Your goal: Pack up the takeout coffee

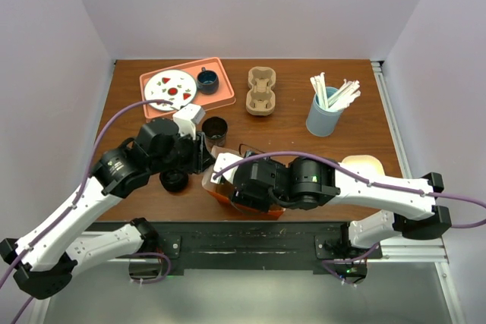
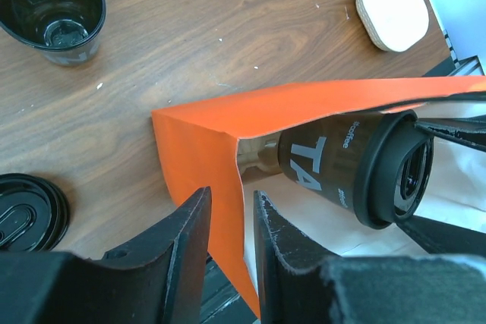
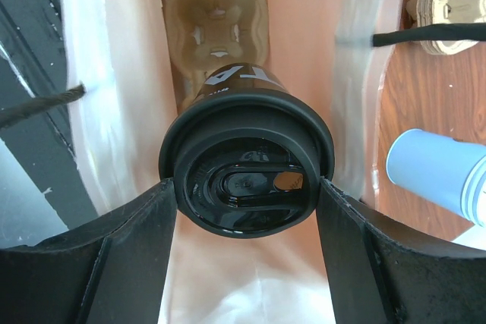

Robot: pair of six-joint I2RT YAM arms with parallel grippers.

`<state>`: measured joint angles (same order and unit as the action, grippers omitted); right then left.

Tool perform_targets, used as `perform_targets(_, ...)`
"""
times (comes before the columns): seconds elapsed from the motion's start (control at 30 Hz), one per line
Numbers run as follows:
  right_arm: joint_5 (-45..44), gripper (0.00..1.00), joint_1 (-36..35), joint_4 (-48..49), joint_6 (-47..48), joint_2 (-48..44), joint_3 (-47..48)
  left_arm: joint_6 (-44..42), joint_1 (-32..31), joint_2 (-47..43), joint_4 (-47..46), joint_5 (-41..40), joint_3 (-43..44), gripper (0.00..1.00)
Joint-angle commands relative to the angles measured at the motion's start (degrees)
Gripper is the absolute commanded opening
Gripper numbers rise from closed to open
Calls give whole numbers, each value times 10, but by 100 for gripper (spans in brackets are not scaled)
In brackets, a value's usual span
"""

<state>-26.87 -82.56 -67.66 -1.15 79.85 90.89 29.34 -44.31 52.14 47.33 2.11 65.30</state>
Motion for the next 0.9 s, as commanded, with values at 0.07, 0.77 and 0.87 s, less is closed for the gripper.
perform_targets(0.07, -17, 36, -7, 20, -7, 2, 9, -18, 2, -5, -2, 0, 16, 34)
perform_targets(0.77, -57, 38, -9, 0, 42, 11, 58, -44, 2, -20, -161, 13, -17, 0)
perform_targets(0.87, -61, 38, -9, -19, 48, 24, 73, -32, 2, -41, -201, 31, -34, 0)
